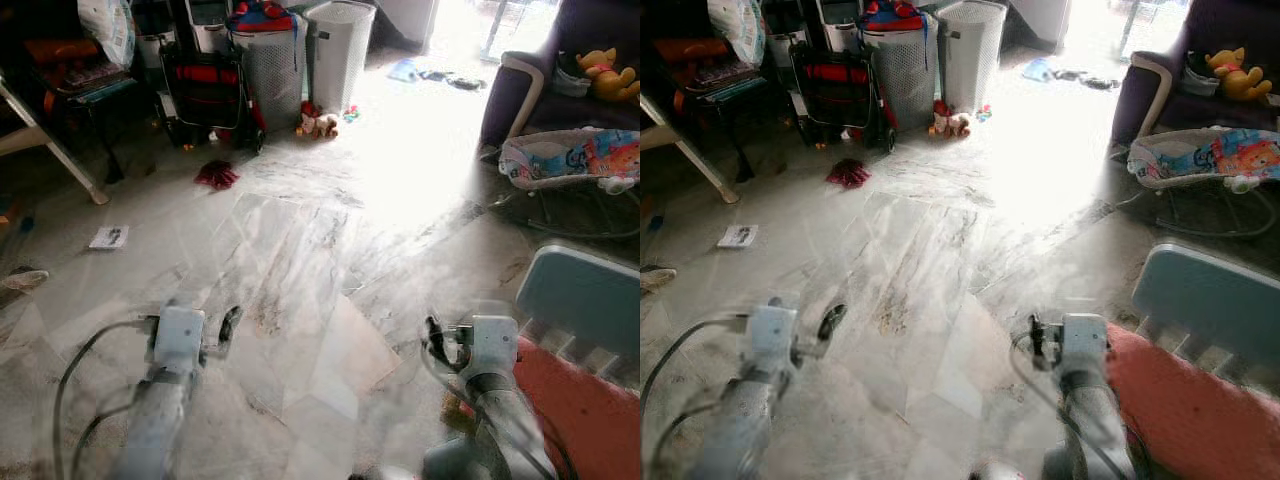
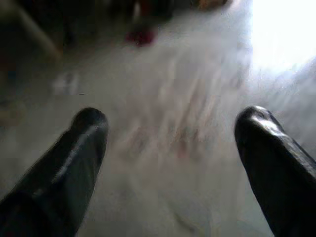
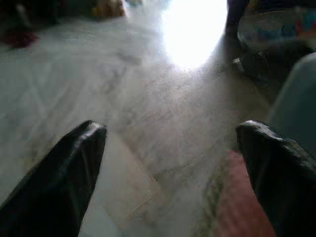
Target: Move the pillow to the sofa
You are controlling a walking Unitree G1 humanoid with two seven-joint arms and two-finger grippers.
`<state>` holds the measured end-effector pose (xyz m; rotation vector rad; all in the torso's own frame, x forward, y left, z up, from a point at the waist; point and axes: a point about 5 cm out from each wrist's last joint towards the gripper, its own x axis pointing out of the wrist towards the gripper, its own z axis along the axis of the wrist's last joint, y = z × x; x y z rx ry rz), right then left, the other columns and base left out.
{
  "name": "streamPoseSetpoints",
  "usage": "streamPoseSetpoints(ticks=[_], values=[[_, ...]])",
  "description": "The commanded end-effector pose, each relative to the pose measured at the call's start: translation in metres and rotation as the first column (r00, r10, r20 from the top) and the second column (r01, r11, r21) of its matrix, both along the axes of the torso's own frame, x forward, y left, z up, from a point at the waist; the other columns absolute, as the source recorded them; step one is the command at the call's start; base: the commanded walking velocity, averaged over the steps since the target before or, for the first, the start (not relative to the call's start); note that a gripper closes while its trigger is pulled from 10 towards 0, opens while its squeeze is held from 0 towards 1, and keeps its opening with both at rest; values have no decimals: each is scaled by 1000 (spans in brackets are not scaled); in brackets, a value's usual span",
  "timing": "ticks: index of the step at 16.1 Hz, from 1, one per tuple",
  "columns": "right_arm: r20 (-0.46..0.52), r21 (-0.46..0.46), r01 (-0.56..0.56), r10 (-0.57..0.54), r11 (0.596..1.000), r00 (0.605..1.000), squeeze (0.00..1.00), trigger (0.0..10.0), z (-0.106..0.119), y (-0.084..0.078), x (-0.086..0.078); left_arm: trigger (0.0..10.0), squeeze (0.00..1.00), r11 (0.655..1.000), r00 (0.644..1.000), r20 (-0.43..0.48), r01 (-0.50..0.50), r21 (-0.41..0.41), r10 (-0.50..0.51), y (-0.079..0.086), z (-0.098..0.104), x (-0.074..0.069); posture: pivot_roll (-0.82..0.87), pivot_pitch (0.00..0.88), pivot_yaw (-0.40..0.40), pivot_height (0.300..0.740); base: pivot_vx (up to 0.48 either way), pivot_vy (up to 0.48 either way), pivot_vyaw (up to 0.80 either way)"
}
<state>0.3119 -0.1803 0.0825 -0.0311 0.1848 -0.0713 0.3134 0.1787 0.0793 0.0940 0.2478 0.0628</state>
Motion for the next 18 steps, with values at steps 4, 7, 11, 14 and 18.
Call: streamPoseSetpoints(ticks=[4,7,11,14,18], values=[[77,114,-76,68,990,995,0,10000,10,5,-21,10000,0,1000,996,83,26,5,-27,-7,21,-25,15,0,-15,740,0,0,0],[63,109,-73,66,991,996,0,10000,11,-8,-24,10000,0,995,992,79,95,23,-97,-21,19,-29,3,0,-38,740,0,0,0],[-18,56,16,-15,998,1000,0,10000,-4,-39,-76,10000,0,987,988,-107,122,108,-111,-11,-17,-79,11,0,18,740,0,0,0],[-83,45,83,-79,996,993,0,10000,-8,-42,-87,10000,0,968,958,-146,252,7,-248,-19,-19,-83,22,0,40,740,0,0,0],[-85,-102,88,-97,991,992,0,10000,-13,-38,-78,10000,0,939,946,-76,324,119,-316,-33,0,-43,-28,0,29,740,0,0,0]])
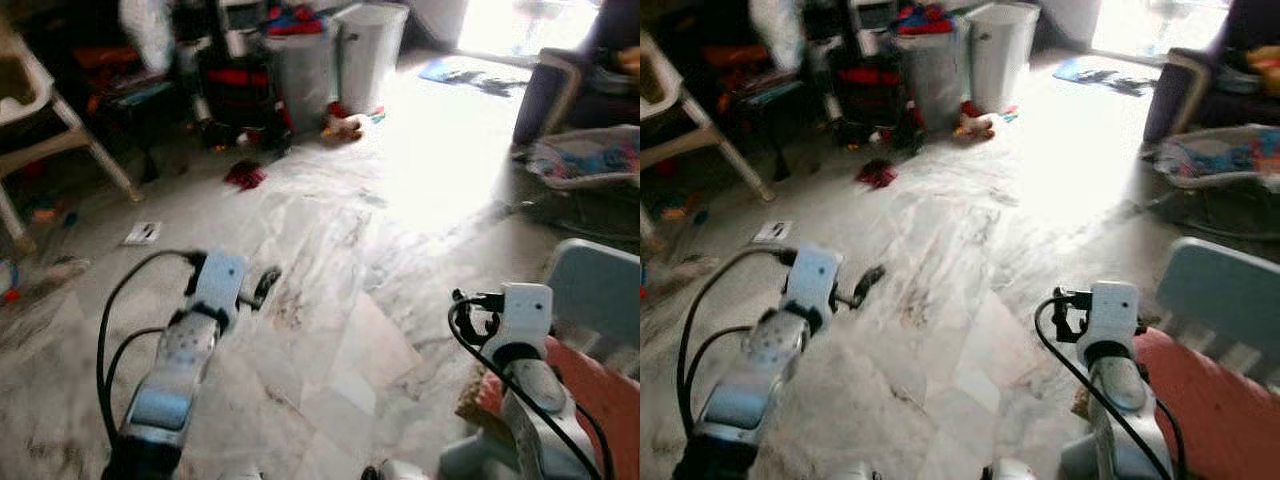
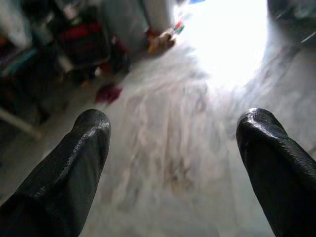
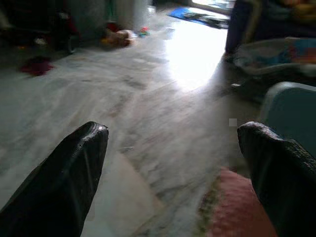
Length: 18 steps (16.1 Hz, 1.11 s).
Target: Move the pillow to the sofa
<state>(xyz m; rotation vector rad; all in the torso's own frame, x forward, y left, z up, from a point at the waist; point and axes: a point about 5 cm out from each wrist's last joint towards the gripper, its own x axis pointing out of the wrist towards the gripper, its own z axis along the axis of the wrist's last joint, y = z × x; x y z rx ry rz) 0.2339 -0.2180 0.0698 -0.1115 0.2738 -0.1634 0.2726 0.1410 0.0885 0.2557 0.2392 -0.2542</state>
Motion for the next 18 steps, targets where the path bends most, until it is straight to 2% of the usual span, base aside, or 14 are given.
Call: streamPoseSetpoints(ticks=[1,2,3,5,7,8,9,10,11,13,15,18], values=[[-14,10,31,-31,999,999,0,10000,-4,-2,8,10000,0,1000,999,-49,-7,-22,6,-2,-10,-4,-30,0,34,740,0,0,0],[-14,45,17,-16,999,1000,0,10000,-5,2,10,10000,0,998,999,-48,4,-56,-7,-7,-8,-7,-14,0,19,740,0,0,0],[-4,66,2,-2,998,1000,0,10000,-5,7,11,10000,0,998,1000,-31,3,-58,-5,-9,-5,-8,-1,0,12,740,0,0,0],[16,40,-29,28,999,999,0,10000,-1,13,12,10000,0,999,999,-19,-28,-25,28,-5,-6,-15,23,0,-37,740,0,0,0],[-5,61,12,-11,998,1000,0,10000,-5,5,7,10000,0,997,997,-14,-78,-11,78,1,-8,-21,39,0,-63,740,0,0,0],[-62,167,65,-56,984,996,0,10000,-18,3,0,10000,0,996,996,-23,-86,-39,85,3,-9,-23,56,0,-73,740,0,0,0],[-95,220,59,-39,974,995,0,10000,-26,9,-1,10000,0,998,999,-18,-40,-43,40,0,-9,-22,50,0,-57,740,0,0,-463],[-47,209,17,-8,978,999,0,10000,-18,17,7,10000,0,999,998,-59,-14,-47,11,0,-13,-21,22,0,-26,740,0,0,-594],[8,191,-12,11,981,1000,0,10000,-7,21,12,10000,0,999,998,-52,-29,-38,27,4,-10,-20,-7,0,-5,740,0,0,-775],[11,176,-5,4,984,1000,0,10000,-4,19,8,10000,0,990,996,-20,-84,-113,82,4,1,-13,3,0,-19,740,0,0,-784],[-2,160,-8,9,987,1000,0,10000,-5,14,7,10000,0,982,992,39,-117,-151,124,-1,11,-8,0,0,-32,740,0,0,-769],[-6,165,7,-6,986,1000,0,10000,-3,9,4,10000,0,989,998,12,-58,-134,60,-5,6,-17,-6,0,-45,740,0,0,-760]])
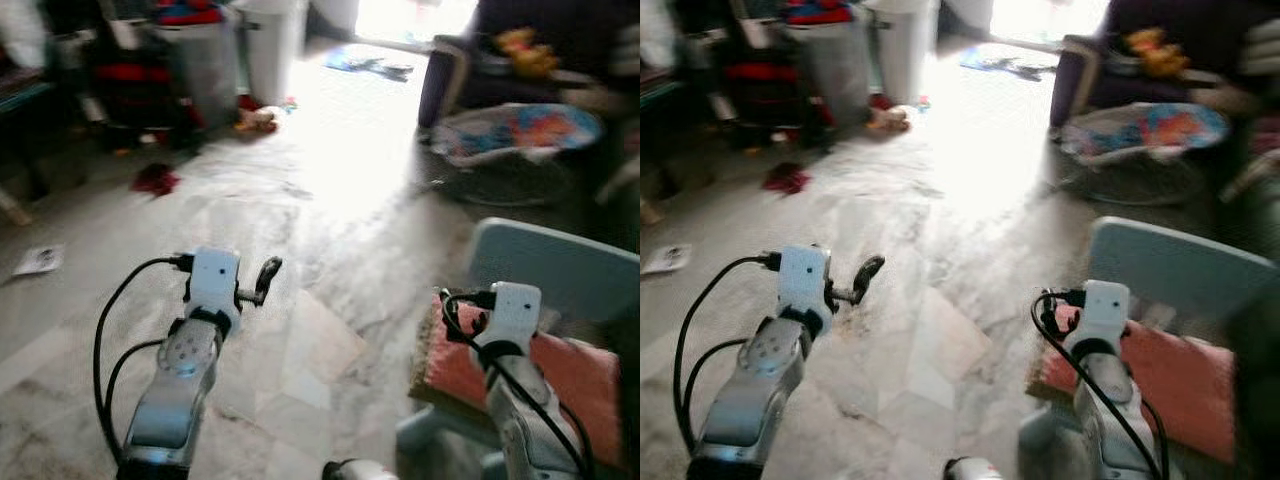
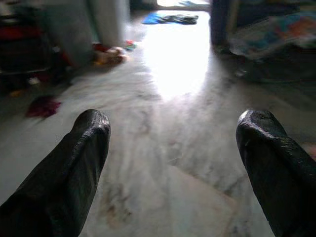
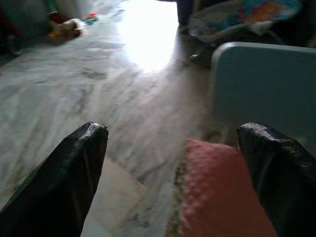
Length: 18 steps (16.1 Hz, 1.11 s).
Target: Move the pillow to the sofa
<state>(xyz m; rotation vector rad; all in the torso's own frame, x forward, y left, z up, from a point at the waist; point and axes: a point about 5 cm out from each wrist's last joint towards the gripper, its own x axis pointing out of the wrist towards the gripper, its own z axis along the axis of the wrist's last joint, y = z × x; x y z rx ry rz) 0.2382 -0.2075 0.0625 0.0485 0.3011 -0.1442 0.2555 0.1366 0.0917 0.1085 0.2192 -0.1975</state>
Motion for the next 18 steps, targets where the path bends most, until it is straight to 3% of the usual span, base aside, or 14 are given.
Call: streamPoseSetpoints(ticks=[1,3,5,6,12,15,18], values=[[0,9,-2,2,1000,1000,0,10000,1,1,-3,10000,0,1000,1000,-12,15,2,-15,-1,-1,-3,-10,0,-39,740,0,0,-756],[5,21,-14,14,1000,1000,0,10000,0,6,-1,10000,0,1000,999,-30,18,-3,-18,-5,-5,-4,-6,0,-29,740,0,0,-753],[11,15,-4,4,1000,1000,0,10000,3,5,0,10000,0,1000,1000,-4,-11,9,11,-7,8,3,2,0,-37,740,0,0,-756],[6,17,-11,11,1000,1000,0,10000,3,6,-1,10000,0,998,1000,-11,16,-60,-16,-9,11,2,5,0,-39,740,0,0,-750],[-3,56,-45,46,997,999,0,10000,1,13,2,10000,0,999,998,-36,43,-27,-44,-11,6,-10,9,0,-23,740,0,0,-752],[14,74,-49,48,996,999,0,10000,2,15,4,10000,0,999,999,-34,40,-23,-41,-8,9,-5,6,0,-13,740,0,0,-706],[17,96,-46,45,994,999,0,10000,2,15,6,10000,0,998,998,-31,53,-21,-53,-8,11,-1,6,0,-8,740,0,0,0]])
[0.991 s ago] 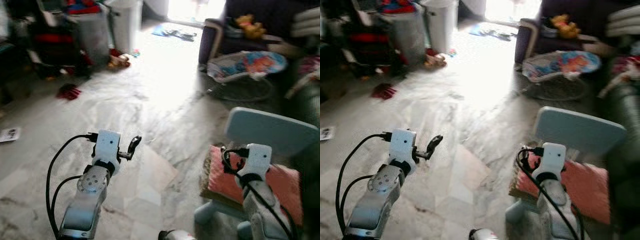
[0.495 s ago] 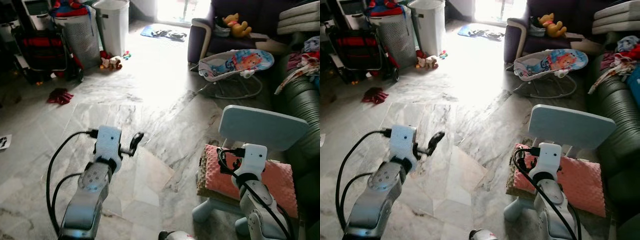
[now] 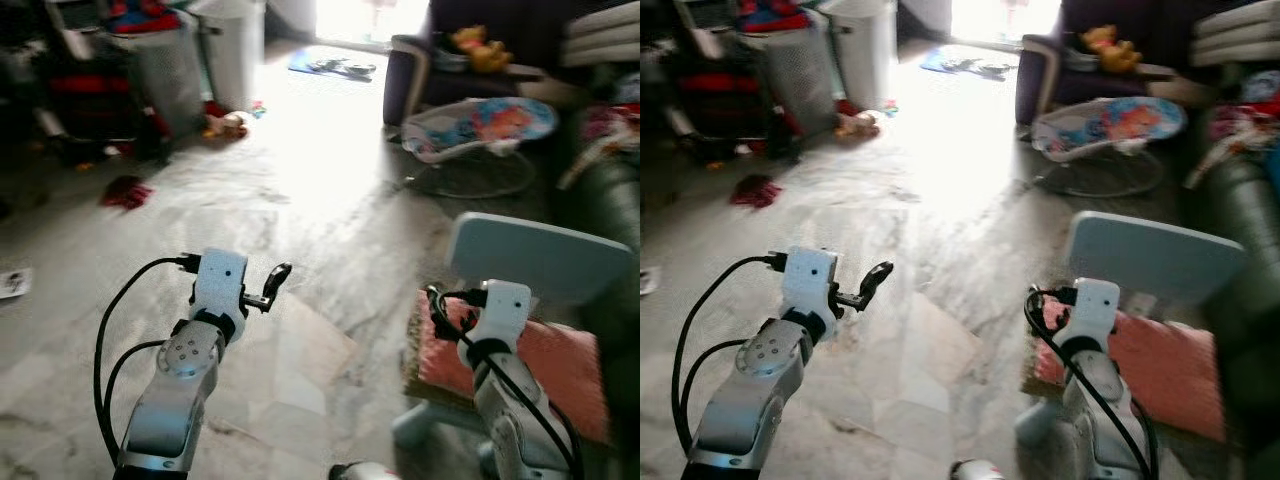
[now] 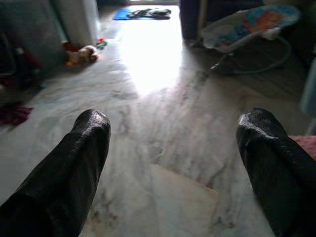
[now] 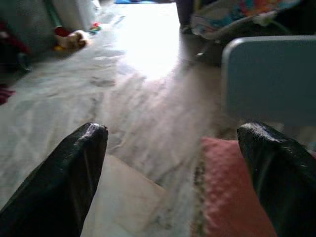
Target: Move the pillow to the sofa
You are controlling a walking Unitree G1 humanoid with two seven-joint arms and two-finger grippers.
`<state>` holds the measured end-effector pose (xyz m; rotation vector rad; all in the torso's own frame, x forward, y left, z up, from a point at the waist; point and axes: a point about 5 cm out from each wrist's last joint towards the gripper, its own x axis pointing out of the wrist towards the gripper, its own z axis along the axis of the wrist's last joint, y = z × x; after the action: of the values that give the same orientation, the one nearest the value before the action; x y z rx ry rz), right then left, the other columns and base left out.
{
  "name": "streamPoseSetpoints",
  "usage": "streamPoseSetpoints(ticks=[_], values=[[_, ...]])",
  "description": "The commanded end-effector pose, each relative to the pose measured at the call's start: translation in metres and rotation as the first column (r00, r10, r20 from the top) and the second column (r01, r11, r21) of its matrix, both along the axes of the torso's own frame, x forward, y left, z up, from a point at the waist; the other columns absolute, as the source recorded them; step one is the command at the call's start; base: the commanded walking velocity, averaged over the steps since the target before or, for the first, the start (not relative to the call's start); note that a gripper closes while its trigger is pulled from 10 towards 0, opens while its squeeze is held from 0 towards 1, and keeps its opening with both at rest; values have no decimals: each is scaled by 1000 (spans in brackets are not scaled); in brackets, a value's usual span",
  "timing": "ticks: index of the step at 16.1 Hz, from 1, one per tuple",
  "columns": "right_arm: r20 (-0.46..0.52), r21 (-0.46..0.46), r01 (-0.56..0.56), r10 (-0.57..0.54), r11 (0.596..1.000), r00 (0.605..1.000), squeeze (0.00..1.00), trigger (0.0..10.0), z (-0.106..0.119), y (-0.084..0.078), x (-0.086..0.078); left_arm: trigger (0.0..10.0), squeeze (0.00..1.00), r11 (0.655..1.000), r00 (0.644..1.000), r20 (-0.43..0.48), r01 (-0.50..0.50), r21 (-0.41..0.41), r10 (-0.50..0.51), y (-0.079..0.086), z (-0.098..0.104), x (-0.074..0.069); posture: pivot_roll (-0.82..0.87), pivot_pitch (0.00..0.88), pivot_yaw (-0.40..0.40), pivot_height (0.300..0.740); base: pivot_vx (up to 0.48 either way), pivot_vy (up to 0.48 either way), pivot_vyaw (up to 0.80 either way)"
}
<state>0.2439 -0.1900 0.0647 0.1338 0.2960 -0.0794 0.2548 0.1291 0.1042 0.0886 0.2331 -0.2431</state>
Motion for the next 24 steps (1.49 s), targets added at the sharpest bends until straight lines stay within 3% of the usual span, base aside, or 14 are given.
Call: streamPoseSetpoints(ticks=[1,13,24], values=[[3,7,6,-6,1000,1000,0,10000,0,-2,0,10000,0,1000,1000,-18,20,1,-20,-2,-1,0,6,0,-8,740,-240,0,0],[20,29,-1,0,1000,1000,0,10000,4,-3,3,10000,0,999,999,-45,18,-28,-19,-3,0,6,5,0,-10,740,-252,0,0],[64,-30,37,-35,999,997,0,10000,16,-19,19,10000,0,999,999,-38,17,-30,-18,-3,0,13,6,0,-22,740,-197,0,0]])
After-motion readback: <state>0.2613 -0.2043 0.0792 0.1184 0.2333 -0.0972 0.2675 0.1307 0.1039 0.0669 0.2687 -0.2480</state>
